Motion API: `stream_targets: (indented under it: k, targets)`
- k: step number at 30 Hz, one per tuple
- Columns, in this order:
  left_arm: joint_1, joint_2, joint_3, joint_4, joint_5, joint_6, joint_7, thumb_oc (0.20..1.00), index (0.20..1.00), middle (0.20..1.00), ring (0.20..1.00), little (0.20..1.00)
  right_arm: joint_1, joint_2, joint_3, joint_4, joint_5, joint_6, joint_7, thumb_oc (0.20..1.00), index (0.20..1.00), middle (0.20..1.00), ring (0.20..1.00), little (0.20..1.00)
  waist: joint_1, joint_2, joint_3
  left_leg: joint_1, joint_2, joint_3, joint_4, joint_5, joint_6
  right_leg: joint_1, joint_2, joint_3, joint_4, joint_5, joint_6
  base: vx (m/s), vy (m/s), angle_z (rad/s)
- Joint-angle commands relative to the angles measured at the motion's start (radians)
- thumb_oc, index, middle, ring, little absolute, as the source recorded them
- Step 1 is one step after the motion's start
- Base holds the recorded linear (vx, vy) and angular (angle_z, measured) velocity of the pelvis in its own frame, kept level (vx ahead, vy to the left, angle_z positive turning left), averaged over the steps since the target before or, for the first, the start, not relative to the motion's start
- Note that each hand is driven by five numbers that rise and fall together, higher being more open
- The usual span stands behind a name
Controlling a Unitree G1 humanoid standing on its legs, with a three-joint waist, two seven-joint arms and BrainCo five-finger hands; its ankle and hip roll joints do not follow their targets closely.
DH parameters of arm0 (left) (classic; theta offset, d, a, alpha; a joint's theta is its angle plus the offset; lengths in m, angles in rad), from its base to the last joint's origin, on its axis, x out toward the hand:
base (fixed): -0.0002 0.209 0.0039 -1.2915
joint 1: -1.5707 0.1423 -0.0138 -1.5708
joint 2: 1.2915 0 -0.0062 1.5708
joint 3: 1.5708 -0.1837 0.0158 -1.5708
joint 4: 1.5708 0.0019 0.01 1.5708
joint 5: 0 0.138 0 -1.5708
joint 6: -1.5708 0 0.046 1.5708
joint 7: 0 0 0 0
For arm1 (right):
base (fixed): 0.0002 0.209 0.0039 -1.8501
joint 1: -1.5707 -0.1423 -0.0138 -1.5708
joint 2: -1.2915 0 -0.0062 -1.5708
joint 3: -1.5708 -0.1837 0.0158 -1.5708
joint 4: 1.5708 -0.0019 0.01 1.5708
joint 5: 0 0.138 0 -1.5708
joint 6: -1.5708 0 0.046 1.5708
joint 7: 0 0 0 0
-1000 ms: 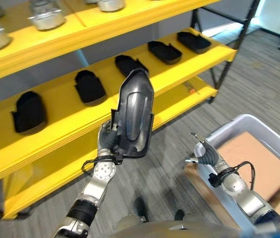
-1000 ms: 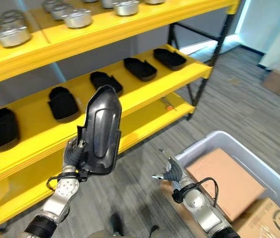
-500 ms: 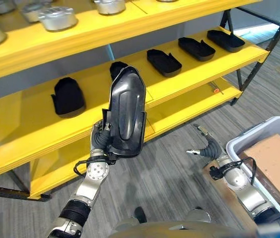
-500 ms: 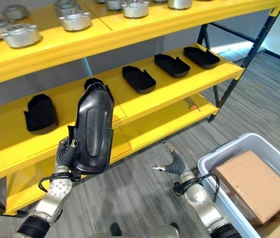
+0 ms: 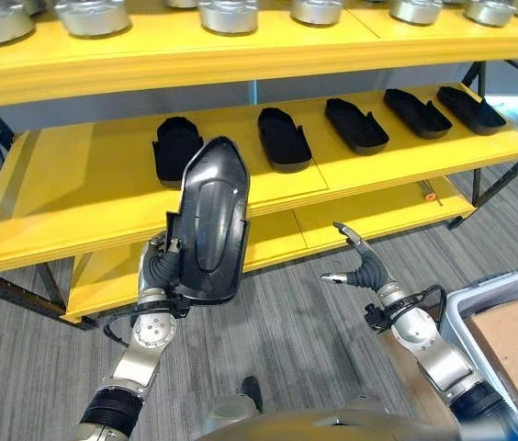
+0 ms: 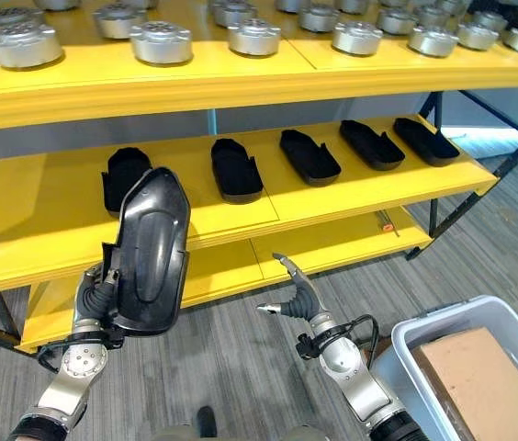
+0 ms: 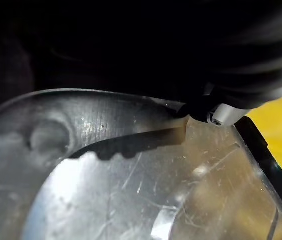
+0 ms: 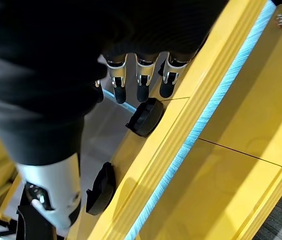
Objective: Move parts from the plastic box to the shelf.
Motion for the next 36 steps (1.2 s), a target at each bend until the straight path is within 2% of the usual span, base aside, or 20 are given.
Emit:
stream_targets:
  k: [1, 2, 4, 6, 8, 11, 14, 15, 17, 18, 19, 20, 22, 23, 26, 27, 28, 31, 33, 36]
  targets:
    - [-0.042, -0.015, -0.011, -0.105, -0.018, -0.061, 0.004, 0.200, 0.200, 0.200, 0.200, 0.200, -0.078, -0.042, -0.004, -0.051, 0.001, -0.061, 0.012, 1.000, 1.000, 1.000, 1.000, 1.000, -0.008, -0.006, 0.004, 0.047, -0.044, 0.033, 0.008, -0.053, -0.062, 0.040, 0.100, 0.037, -0.198, 0.119, -0.005, 0.15, 0.035, 0.07]
    - [-0.041, -0.019, -0.015, -0.106, -0.020, -0.063, 0.003, 0.200, 0.200, 0.200, 0.200, 0.200, -0.075, -0.043, -0.006, -0.054, -0.004, -0.063, 0.012, 1.000, 1.000, 1.000, 1.000, 1.000, -0.014, -0.006, 0.004, 0.048, -0.051, 0.022, 0.008, -0.054, -0.060, 0.034, 0.108, 0.060, -0.208, 0.128, -0.006, 0.16, 0.012, -0.06]
    - [-0.060, -0.035, -0.037, -0.101, -0.032, -0.052, -0.017, 0.200, 0.200, 0.200, 0.200, 0.200, -0.057, -0.049, -0.021, -0.069, -0.029, -0.081, 0.006, 1.000, 1.000, 1.000, 1.000, 1.000, -0.051, -0.005, -0.002, 0.044, -0.080, -0.041, 0.008, -0.057, -0.044, 0.008, 0.133, 0.176, -0.229, 0.157, -0.009, 0.14, -0.024, 0.44]
    - [-0.073, -0.041, -0.044, -0.091, -0.035, -0.045, -0.024, 0.200, 0.200, 0.200, 0.200, 0.200, -0.055, -0.048, -0.027, -0.066, -0.036, -0.086, 0.005, 1.000, 1.000, 1.000, 1.000, 1.000, -0.058, -0.008, -0.011, 0.039, -0.085, -0.046, 0.008, -0.054, -0.041, 0.003, 0.134, 0.195, -0.232, 0.165, -0.008, 0.13, -0.084, 0.66]
    - [-0.113, -0.052, -0.079, -0.057, -0.021, -0.041, -0.049, 0.200, 0.200, 0.200, 0.200, 0.200, -0.057, -0.047, -0.023, -0.032, -0.047, -0.108, -0.021, 1.000, 1.000, 1.000, 1.000, 1.000, -0.077, 0.005, -0.034, 0.060, -0.074, 0.002, 0.008, -0.056, -0.050, 0.026, 0.120, 0.188, -0.254, 0.164, -0.007, 0.21, -0.138, 0.64]
    - [-0.121, -0.050, -0.089, -0.057, -0.010, -0.032, -0.044, 0.200, 0.200, 0.200, 0.200, 0.200, -0.068, -0.048, -0.013, -0.013, -0.065, -0.116, -0.041, 1.000, 1.000, 1.000, 1.000, 1.000, -0.082, 0.014, -0.038, 0.070, -0.074, 0.015, 0.008, -0.059, -0.051, 0.040, 0.119, 0.189, -0.267, 0.160, -0.011, 0.10, -0.040, 0.07]
    - [-0.124, -0.039, -0.100, -0.056, -0.028, -0.034, -0.038, 0.200, 0.200, 0.200, 0.200, 0.200, -0.070, -0.059, -0.013, -0.010, -0.059, -0.124, -0.047, 1.000, 1.000, 1.000, 1.000, 1.000, -0.093, 0.024, -0.036, 0.052, -0.073, 0.050, 0.104, -0.095, -0.060, 0.060, 0.106, 0.182, -0.269, 0.140, -0.024, 0.08, -0.037, 0.00]
    - [-0.131, -0.033, -0.111, -0.055, -0.046, -0.043, -0.039, 0.200, 0.200, 0.200, 0.200, 0.200, -0.068, -0.076, -0.021, -0.013, -0.059, -0.119, -0.052, 1.000, 1.000, 1.000, 1.000, 1.000, -0.099, 0.018, -0.022, -0.015, -0.024, 0.088, 0.264, -0.076, -0.086, 0.068, 0.085, 0.166, -0.256, 0.125, -0.043, 0.07, -0.024, 0.00]
    - [-0.146, -0.039, -0.121, -0.047, -0.072, -0.046, -0.042, 0.200, 0.200, 0.200, 0.200, 0.200, -0.071, -0.085, -0.020, -0.003, -0.063, -0.119, -0.066, 1.000, 1.000, 1.000, 1.000, 1.000, -0.111, 0.019, -0.011, -0.050, 0.048, 0.116, 0.350, -0.043, -0.123, 0.078, 0.074, 0.160, -0.244, 0.100, -0.049, 0.06, -0.005, 0.08]
    - [-0.151, -0.041, -0.122, -0.044, -0.075, -0.049, -0.043, 0.200, 0.200, 0.200, 0.200, 0.200, -0.073, -0.087, -0.019, -0.001, -0.064, -0.120, -0.069, 1.000, 1.000, 1.000, 1.000, 1.000, -0.114, 0.019, -0.008, -0.057, 0.060, 0.119, 0.363, -0.041, -0.128, 0.077, 0.073, 0.158, -0.240, 0.096, -0.052, 0.13, 0.256, 0.20]
    - [-0.158, -0.058, -0.126, -0.036, -0.066, -0.062, -0.023, 0.200, 0.200, 0.200, 0.200, 0.200, -0.083, -0.103, -0.021, 0.001, -0.078, -0.127, -0.064, 1.000, 1.000, 1.000, 1.000, 1.000, -0.140, 0.038, -0.010, -0.014, 0.114, 0.129, 0.254, 0.001, -0.144, 0.081, 0.065, 0.157, -0.227, 0.081, -0.057, 0.11, 0.314, 0.31]
    - [-0.152, -0.057, -0.120, -0.035, -0.071, -0.068, -0.020, 0.200, 0.200, 0.200, 0.200, 0.200, -0.079, -0.109, -0.023, -0.006, -0.078, -0.127, -0.058, 1.000, 1.000, 1.000, 1.000, 1.000, -0.140, 0.037, -0.011, -0.011, 0.121, 0.135, 0.213, 0.037, -0.137, 0.073, 0.061, 0.154, -0.228, 0.097, -0.065, 0.16, 0.391, 0.22]
    - [-0.138, -0.049, -0.104, -0.043, -0.080, -0.073, -0.017, 0.200, 0.200, 0.200, 0.200, 0.200, -0.062, -0.130, -0.037, -0.021, -0.071, -0.126, -0.043, 1.000, 1.000, 1.000, 1.000, 1.000, -0.139, 0.044, -0.017, -0.003, 0.155, 0.093, 0.124, 0.105, -0.165, 0.091, 0.055, 0.168, -0.238, 0.092, -0.061, 0.11, 0.215, 0.05]
    - [-0.137, -0.049, -0.103, -0.043, -0.081, -0.074, -0.017, 0.200, 0.200, 0.200, 0.200, 0.200, -0.060, -0.132, -0.038, -0.022, -0.072, -0.126, -0.043, 1.000, 1.000, 1.000, 1.000, 1.000, -0.139, 0.044, -0.017, -0.002, 0.156, 0.092, 0.120, 0.109, -0.167, 0.092, 0.055, 0.169, -0.239, 0.092, -0.060, 0.14, 0.236, -0.02]
    - [-0.111, -0.039, -0.074, -0.052, -0.109, -0.083, -0.019, 0.200, 0.200, 0.200, 0.200, 0.200, -0.048, -0.165, -0.049, -0.032, -0.053, -0.126, -0.028, 1.000, 1.000, 1.000, 1.000, 1.000, -0.135, 0.042, -0.021, -0.027, 0.274, 0.050, 0.043, 0.231, -0.216, 0.112, 0.013, 0.176, -0.227, 0.072, -0.052, 0.17, 0.357, -0.16]
    - [-0.110, -0.039, -0.074, -0.051, -0.109, -0.084, -0.020, 0.200, 0.200, 0.200, 0.200, 0.200, -0.048, -0.165, -0.049, -0.032, -0.053, -0.126, -0.028, 1.000, 1.000, 1.000, 1.000, 1.000, -0.135, 0.042, -0.020, -0.025, 0.273, 0.050, 0.041, 0.232, -0.217, 0.113, 0.013, 0.175, -0.226, 0.071, -0.052, 0.15, 0.413, -0.37]
    - [-0.106, -0.038, -0.069, -0.047, -0.110, -0.088, -0.015, 0.200, 0.200, 0.200, 0.200, 0.200, -0.050, -0.173, -0.047, -0.039, -0.041, -0.121, -0.018, 1.000, 1.000, 1.000, 1.000, 1.000, -0.140, 0.044, -0.017, -0.026, 0.308, 0.058, 0.031, 0.246, -0.226, 0.111, -0.011, 0.170, -0.196, 0.057, -0.044, 0.11, 0.330, -0.25]
    - [-0.106, -0.039, -0.069, -0.036, -0.100, -0.085, 0.006, 0.200, 0.200, 0.200, 0.200, 0.200, -0.056, -0.178, -0.041, -0.040, -0.024, -0.127, -0.001, 1.000, 1.000, 1.000, 1.000, 1.000, -0.140, 0.059, -0.014, -0.009, 0.319, 0.029, 0.023, 0.226, -0.225, 0.090, -0.033, 0.179, -0.125, 0.033, -0.038, 0.14, 0.465, -0.12]
    - [-0.126, -0.049, -0.084, -0.013, -0.092, -0.082, 0.011, 0.200, 0.200, 0.200, 0.200, 0.200, -0.062, -0.172, -0.045, -0.035, 0.006, -0.142, 0.008, 1.000, 1.000, 1.000, 1.000, 1.000, -0.144, 0.072, -0.010, 0.008, 0.281, 0.032, 0.035, 0.175, -0.209, 0.084, -0.055, 0.178, -0.082, 0.020, -0.029, 0.13, 0.615, -0.09]
    - [-0.141, -0.055, -0.093, -0.011, -0.068, -0.081, 0.018, 0.200, 0.200, 0.200, 0.200, 0.200, -0.061, -0.155, -0.048, -0.041, 0.027, -0.158, 0.020, 1.000, 1.000, 1.000, 1.000, 1.000, -0.135, 0.069, -0.018, 0.020, 0.239, 0.028, 0.042, 0.112, -0.191, 0.088, -0.075, 0.175, -0.084, 0.033, -0.009, 0.08, 0.384, 0.03]
